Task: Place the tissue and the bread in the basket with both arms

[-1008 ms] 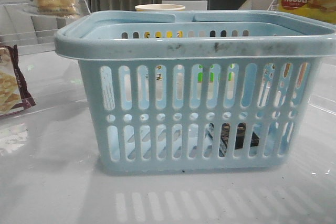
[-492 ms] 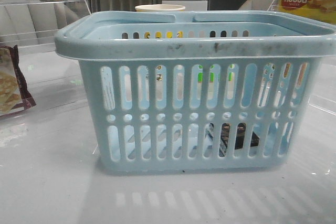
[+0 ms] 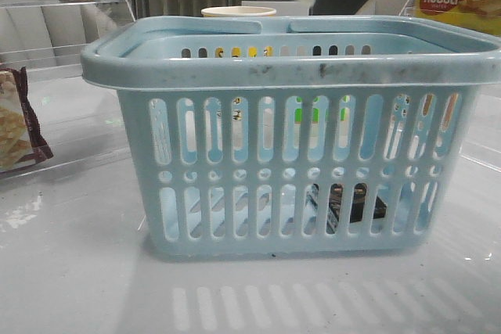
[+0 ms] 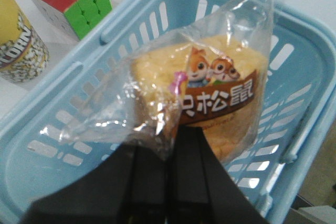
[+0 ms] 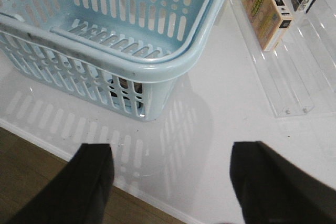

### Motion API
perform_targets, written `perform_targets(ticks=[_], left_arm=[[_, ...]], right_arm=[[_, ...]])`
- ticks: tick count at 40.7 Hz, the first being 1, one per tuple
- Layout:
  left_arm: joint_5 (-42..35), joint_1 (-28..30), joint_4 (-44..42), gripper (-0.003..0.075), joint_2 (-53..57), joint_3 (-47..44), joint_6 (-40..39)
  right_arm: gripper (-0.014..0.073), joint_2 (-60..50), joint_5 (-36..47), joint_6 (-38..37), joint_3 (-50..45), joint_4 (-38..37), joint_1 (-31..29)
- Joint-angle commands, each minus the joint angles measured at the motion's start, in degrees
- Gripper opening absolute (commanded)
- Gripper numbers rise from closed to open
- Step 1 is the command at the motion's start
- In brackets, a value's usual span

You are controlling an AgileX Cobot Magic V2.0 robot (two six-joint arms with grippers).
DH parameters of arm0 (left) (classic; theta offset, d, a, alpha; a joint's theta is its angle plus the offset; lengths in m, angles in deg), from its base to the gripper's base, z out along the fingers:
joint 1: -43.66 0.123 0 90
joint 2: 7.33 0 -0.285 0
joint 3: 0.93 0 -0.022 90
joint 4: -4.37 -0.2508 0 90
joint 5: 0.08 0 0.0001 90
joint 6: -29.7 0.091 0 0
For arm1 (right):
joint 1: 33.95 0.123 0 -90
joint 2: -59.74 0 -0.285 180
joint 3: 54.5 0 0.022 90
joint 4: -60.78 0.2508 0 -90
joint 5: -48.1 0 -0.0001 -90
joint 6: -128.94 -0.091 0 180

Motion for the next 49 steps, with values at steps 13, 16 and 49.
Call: perform_targets(ticks=[13,16,49], left_arm=[[-5.1,0.1,-0.4,0.0249,-8.2,1.7,-0.4],[-5.1,0.1,-0.3,0.0353,-8.7,1.7,-0.5],[1.0,0.1,-0.8,0.0437,15.6,-4.1,-3.0]], right_arm=[[0.0571,0.4,3.9,0.0,1.5,-1.6,0.0],[0.0571,0.4,3.9,0.0,1.5,-1.6,0.0],[0.0571,0.4,3.9,0.0,1.5,-1.6,0.0]])
